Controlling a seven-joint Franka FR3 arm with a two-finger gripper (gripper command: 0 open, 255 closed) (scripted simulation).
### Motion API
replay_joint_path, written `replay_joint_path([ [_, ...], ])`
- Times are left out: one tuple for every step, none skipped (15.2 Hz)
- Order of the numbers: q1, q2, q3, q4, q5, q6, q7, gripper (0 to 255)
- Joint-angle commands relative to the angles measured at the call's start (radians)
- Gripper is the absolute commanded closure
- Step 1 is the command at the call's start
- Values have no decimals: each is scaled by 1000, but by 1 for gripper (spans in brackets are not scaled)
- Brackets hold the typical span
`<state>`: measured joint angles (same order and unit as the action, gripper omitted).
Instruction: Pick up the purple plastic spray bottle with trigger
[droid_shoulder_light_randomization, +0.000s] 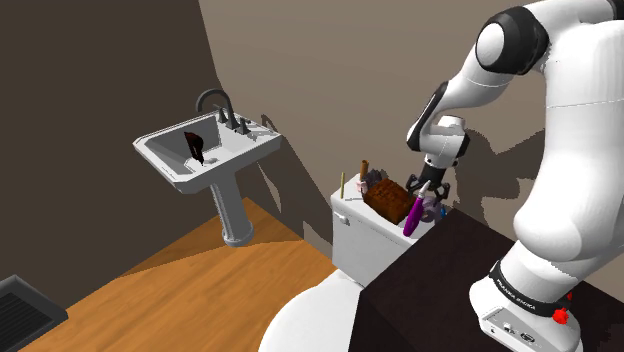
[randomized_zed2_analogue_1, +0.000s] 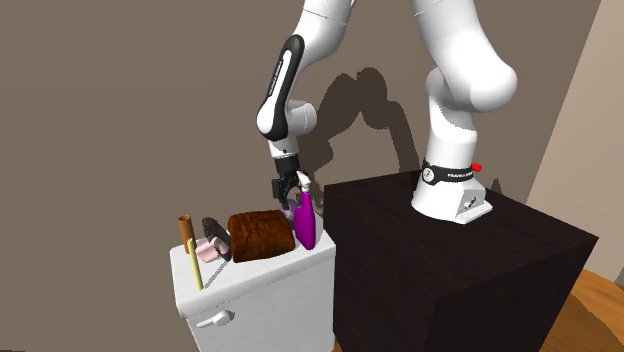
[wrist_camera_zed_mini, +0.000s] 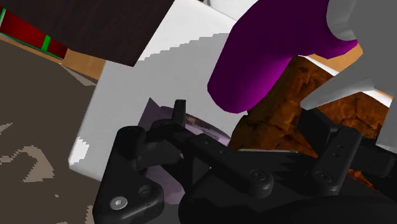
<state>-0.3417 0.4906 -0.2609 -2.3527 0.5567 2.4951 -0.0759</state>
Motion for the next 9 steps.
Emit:
replay_joint_path([
  [-8,30,13,11,19,16,-14,0],
  [-16,53,24,21,32,29,-25,0],
  [-16,53,24,21,32,29,-25,0],
  [-16,53,24,21,32,29,-25,0],
  [-16,53,24,20,32,29,-25,255],
  [-16,52,24,19,32,30,-26,255],
  [-16,52,24,19,32,30,-26,255],
  [-16,52,24,19,32,30,-26,255],
  [-16,52,24,19,32,30,-26,255],
])
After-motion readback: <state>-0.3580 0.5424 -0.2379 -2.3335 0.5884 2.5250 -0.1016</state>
